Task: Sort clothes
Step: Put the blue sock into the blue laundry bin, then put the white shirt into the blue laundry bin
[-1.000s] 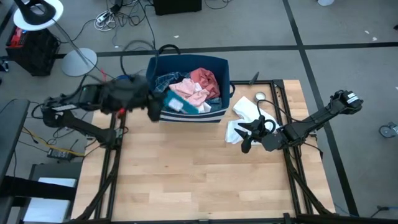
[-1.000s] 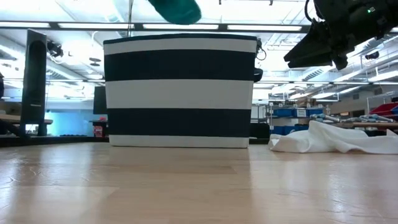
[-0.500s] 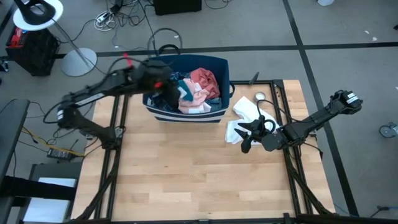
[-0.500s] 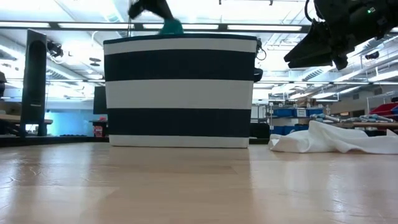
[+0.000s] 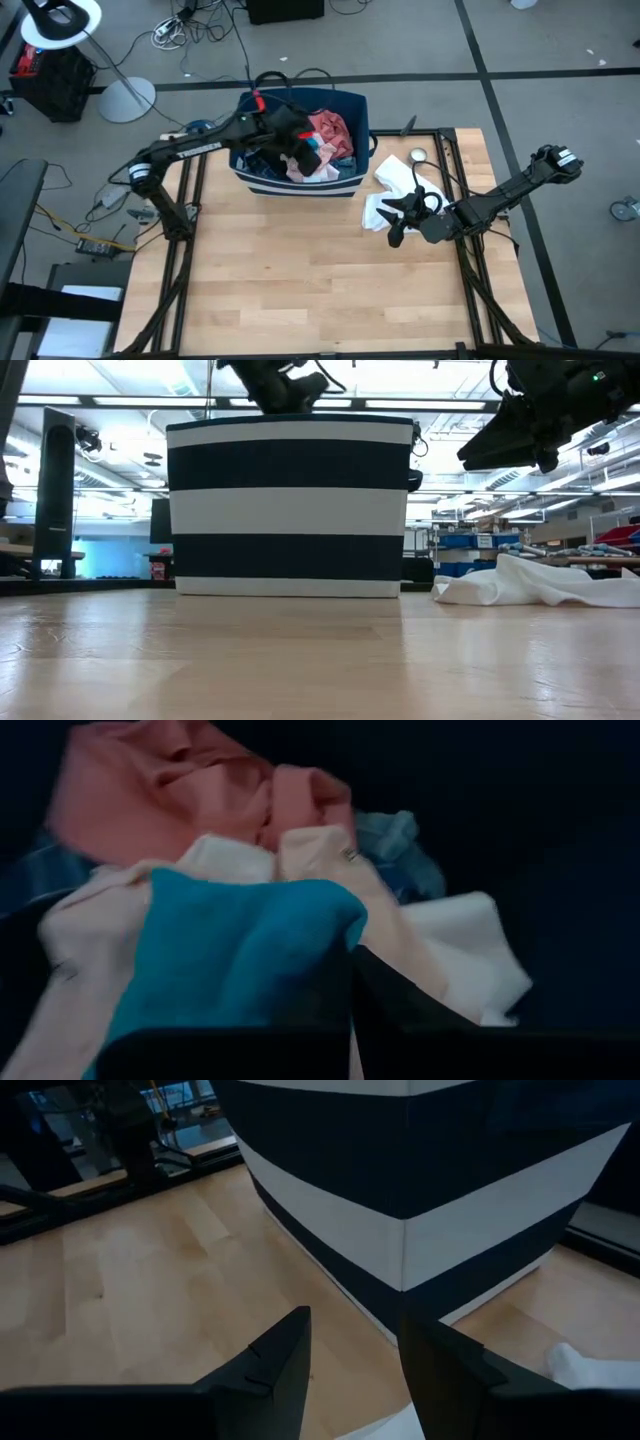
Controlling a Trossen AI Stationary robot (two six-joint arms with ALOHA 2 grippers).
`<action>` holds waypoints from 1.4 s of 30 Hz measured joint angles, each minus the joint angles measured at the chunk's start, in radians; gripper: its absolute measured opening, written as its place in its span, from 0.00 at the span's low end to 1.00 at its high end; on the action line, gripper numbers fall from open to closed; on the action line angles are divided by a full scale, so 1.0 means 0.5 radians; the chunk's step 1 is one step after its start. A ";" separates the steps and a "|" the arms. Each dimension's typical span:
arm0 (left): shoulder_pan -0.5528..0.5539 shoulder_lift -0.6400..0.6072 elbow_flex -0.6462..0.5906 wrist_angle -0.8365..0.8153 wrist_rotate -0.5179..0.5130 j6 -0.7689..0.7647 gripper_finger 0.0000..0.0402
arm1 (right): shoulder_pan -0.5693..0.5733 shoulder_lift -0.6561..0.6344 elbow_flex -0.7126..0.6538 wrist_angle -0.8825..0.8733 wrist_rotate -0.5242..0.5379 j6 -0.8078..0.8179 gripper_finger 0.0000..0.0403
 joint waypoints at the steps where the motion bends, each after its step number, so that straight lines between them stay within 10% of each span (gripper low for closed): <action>1: 0.000 0.022 0.000 0.035 0.017 0.000 0.02 | 0.000 0.000 0.000 0.000 -0.001 0.000 0.37; 13: 0.013 0.081 0.000 0.125 0.053 0.001 0.21 | 0.000 0.000 0.001 -0.018 -0.089 0.000 0.37; 42: -0.283 -0.576 -0.009 -0.789 0.052 -0.077 0.22 | 0.000 0.000 0.000 -0.012 -0.089 -0.001 0.37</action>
